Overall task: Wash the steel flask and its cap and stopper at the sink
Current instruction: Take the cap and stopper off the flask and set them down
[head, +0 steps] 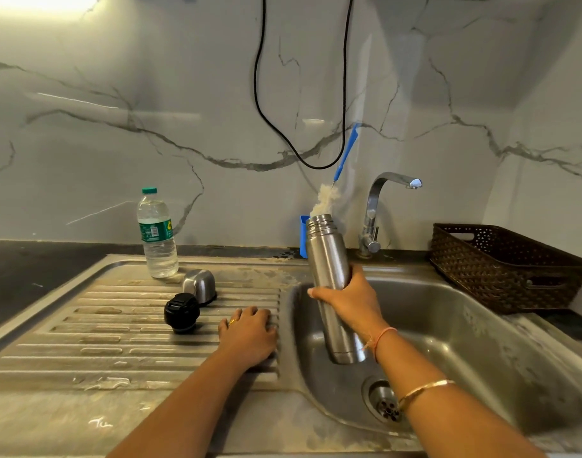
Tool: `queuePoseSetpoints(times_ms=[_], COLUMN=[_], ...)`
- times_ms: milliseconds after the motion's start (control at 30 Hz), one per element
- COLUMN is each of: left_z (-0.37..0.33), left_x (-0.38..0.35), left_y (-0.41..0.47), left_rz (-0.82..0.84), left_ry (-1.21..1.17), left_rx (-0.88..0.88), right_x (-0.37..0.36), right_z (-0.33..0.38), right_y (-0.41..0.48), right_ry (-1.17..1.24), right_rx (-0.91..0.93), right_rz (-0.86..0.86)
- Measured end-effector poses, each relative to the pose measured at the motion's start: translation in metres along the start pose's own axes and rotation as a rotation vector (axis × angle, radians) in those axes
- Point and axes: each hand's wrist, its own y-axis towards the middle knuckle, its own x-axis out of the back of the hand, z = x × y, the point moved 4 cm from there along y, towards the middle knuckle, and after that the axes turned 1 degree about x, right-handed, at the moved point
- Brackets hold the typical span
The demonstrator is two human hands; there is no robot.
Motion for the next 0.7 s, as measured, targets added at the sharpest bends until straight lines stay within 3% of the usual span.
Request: queuePoseSetpoints(times_ms=[167,700], left_z=[0.006,0.014], left_x=[0.005,0.006], left_y=[0.002,-0.001], left_rz=[-0.008,0.010], left_ry=[-0.029,-0.021], left_rx=[-0.023,-0.122], right_x=[-0.008,-0.001], right_z=[-0.008,-0.007], right_y=[-0.002,-0.004], right_ry=[0.215,0.382], right_rx=[-0.003,0.009], right_rz=[-0.044,-0.038])
